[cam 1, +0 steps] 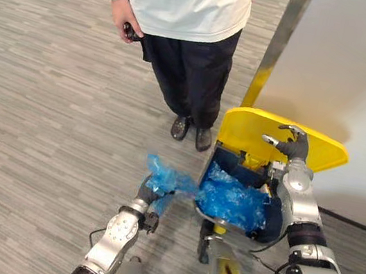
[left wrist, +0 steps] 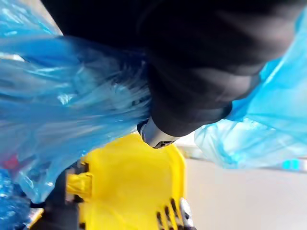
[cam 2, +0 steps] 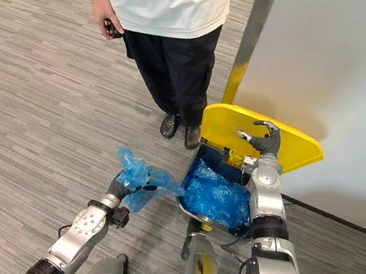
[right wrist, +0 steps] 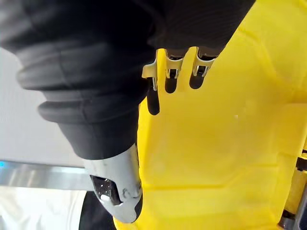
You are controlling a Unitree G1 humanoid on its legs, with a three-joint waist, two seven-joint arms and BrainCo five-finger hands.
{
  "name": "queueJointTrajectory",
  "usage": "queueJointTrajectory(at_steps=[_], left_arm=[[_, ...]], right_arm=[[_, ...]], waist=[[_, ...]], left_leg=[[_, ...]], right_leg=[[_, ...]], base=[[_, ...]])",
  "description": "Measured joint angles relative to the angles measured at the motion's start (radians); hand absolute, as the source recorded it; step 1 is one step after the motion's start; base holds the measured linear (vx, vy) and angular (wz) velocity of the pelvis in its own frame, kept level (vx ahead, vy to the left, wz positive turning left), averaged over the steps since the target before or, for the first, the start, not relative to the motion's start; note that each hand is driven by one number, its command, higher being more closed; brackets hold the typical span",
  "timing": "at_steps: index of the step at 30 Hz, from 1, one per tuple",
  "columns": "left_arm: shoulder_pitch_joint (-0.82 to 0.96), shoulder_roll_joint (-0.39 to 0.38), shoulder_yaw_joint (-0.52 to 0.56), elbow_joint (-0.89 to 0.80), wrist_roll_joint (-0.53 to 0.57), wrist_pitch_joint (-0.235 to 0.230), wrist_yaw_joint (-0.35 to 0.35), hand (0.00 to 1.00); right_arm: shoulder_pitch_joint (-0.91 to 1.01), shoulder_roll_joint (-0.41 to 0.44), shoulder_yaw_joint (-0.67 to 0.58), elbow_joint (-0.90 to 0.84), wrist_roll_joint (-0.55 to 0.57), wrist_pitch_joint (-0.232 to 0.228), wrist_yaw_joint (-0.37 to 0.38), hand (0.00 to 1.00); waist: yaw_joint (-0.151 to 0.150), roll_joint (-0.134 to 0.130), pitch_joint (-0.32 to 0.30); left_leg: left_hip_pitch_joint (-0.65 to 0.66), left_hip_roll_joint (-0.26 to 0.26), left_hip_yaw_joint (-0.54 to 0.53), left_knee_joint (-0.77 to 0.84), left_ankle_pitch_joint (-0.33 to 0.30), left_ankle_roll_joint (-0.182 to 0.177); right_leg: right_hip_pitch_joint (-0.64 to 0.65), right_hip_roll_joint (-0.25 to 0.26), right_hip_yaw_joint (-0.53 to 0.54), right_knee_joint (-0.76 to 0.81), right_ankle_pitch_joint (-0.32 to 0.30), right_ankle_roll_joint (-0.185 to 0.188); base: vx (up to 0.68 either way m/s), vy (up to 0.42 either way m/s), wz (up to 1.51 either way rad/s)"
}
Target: Gather rubbish on tea table into small bin, then transfer packed bag to large trash can.
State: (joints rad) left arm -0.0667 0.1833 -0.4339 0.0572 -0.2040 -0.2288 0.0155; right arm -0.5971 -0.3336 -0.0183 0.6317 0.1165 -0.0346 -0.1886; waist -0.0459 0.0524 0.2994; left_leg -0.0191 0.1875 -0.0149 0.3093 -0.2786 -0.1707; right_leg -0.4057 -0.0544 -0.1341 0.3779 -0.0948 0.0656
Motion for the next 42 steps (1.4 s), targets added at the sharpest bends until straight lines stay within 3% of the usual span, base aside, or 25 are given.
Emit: queueJointTrajectory(at_steps=[7, 12, 16, 23, 24, 28, 31, 42], left_arm=[[-0.274, -0.038, -0.089, 0.023, -0.02, -0.02, 0.015, 1.0], [-0.452, -0.068, -0.087, 0.258, 0.035, -0.012, 0.079, 1.0], [-0.544, -0.106, -0.088, 0.462, 0.079, 0.029, 0.097, 1.0], [-0.729, -0.181, -0.085, 0.751, 0.16, 0.067, 0.114, 1.0], [-0.739, -0.184, -0.085, 0.771, 0.168, 0.068, 0.114, 0.0], [-0.758, -0.19, -0.041, 0.844, 0.229, 0.084, 0.115, 0.0], [-0.76, -0.204, 0.036, 0.848, 0.297, 0.114, 0.12, 0.0], [-0.75, -0.209, 0.032, 0.791, 0.533, 0.135, 0.131, 0.0]], right_arm=[[-0.12, -0.001, 0.068, 0.061, 0.0, 0.003, 0.021, 0.0], [-0.206, -0.001, 0.116, 0.061, -0.008, 0.008, 0.024, 0.0], [-0.296, -0.005, 0.117, 0.056, -0.01, 0.0, 0.037, 0.0], [-0.345, -0.027, 0.143, -0.041, -0.019, -0.035, 0.005, 0.0], [-0.345, -0.027, 0.144, -0.057, -0.021, -0.037, -0.002, 0.0], [-0.341, 0.001, 0.142, -0.162, -0.042, -0.067, -0.028, 0.0], [-0.305, 0.036, 0.136, -0.248, -0.05, -0.077, -0.032, 0.0], [-0.126, 0.076, 0.132, -0.383, -0.126, -0.117, -0.032, 0.0]], waist=[[-0.03, 0.002, 0.024], [-0.057, 0.006, 0.078], [-0.104, 0.009, 0.138], [-0.115, 0.011, 0.187], [-0.116, 0.011, 0.189], [-0.126, 0.011, 0.191], [-0.109, 0.011, 0.209], [-0.086, 0.01, 0.208]], left_leg=[[0.02, -0.023, 0.039, 0.012, -0.009, 0.015], [0.027, -0.031, 0.101, 0.05, -0.036, 0.031], [-0.03, -0.032, 0.124, 0.128, -0.074, 0.048], [-0.202, -0.028, 0.133, 0.262, -0.123, 0.057], [-0.219, -0.025, 0.134, 0.277, -0.13, 0.057], [-0.321, -0.004, 0.143, 0.37, -0.172, 0.056], [-0.331, 0.017, 0.157, 0.396, -0.191, 0.053], [-0.313, 0.039, 0.177, 0.397, -0.189, 0.049]], right_leg=[[-0.001, -0.012, 0.043, 0.005, 0.022, -0.017], [-0.004, 0.003, 0.091, -0.021, 0.052, -0.008], [-0.034, 0.003, 0.117, -0.037, 0.076, 0.01], [-0.165, 0.006, 0.136, -0.025, 0.117, -0.003], [-0.181, 0.007, 0.138, -0.019, 0.117, -0.003], [-0.278, 0.023, 0.147, 0.022, 0.117, -0.003], [-0.299, 0.043, 0.163, 0.037, 0.116, -0.004], [-0.293, 0.043, 0.155, 0.062, 0.103, -0.021]], base=[[0.0, 0.045, -0.14], [-0.03, 0.048, -0.33], [-0.06, 0.042, -0.23], [-0.03, 0.012, -0.12], [-0.01, -0.003, -0.07], [0.02, -0.009, -0.18], [0.03, -0.023, -0.21], [0.04, -0.026, 0.01]])
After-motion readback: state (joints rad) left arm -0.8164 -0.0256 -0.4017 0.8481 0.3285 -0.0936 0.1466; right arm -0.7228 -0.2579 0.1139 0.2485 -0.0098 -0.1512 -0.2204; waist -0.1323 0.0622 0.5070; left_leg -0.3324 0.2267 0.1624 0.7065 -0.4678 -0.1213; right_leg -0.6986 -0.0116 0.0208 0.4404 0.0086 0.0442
